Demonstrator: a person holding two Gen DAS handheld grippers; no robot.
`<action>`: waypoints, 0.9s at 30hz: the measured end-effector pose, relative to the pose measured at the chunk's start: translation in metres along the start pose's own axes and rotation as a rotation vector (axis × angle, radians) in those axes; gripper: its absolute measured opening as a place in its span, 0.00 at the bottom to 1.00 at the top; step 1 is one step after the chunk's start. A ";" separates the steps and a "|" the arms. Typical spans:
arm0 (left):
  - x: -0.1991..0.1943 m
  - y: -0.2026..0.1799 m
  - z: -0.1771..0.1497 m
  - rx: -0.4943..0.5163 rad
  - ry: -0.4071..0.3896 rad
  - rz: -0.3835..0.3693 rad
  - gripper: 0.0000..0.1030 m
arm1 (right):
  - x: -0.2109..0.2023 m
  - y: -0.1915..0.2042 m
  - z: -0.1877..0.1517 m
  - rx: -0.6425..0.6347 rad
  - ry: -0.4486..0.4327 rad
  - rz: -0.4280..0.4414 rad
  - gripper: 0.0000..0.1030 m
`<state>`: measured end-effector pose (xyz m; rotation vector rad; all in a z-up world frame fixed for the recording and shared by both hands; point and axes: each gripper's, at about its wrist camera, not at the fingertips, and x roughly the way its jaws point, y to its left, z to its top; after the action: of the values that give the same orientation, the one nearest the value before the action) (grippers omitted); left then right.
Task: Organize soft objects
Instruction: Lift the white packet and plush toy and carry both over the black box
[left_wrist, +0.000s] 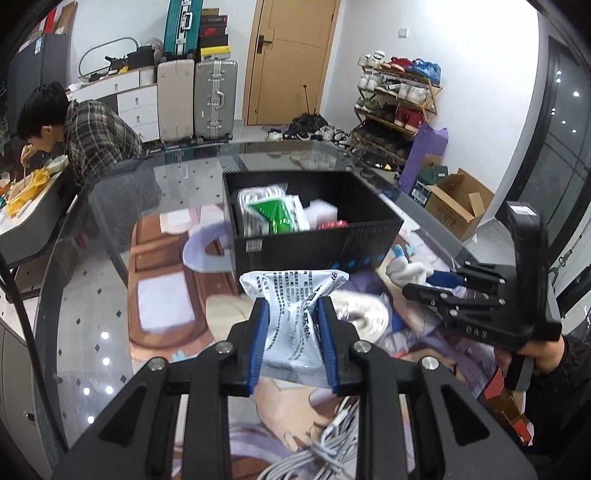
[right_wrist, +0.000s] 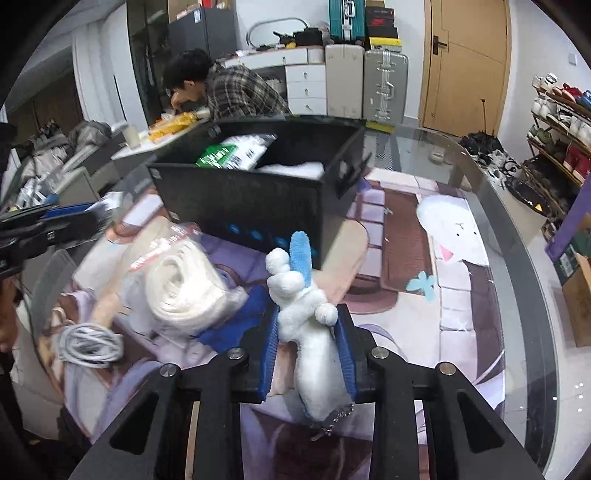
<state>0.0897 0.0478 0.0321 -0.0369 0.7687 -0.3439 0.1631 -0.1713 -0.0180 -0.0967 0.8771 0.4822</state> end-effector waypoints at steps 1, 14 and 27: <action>0.000 -0.001 0.004 0.003 -0.011 0.000 0.24 | -0.005 0.001 0.002 0.002 -0.019 0.003 0.28; 0.009 -0.007 0.049 0.018 -0.116 0.022 0.24 | -0.044 0.005 0.039 0.059 -0.225 0.016 0.28; 0.049 -0.005 0.076 0.021 -0.148 0.067 0.24 | -0.021 0.014 0.085 0.072 -0.296 0.002 0.28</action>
<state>0.1731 0.0205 0.0548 -0.0171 0.6181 -0.2821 0.2067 -0.1431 0.0543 0.0411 0.6037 0.4529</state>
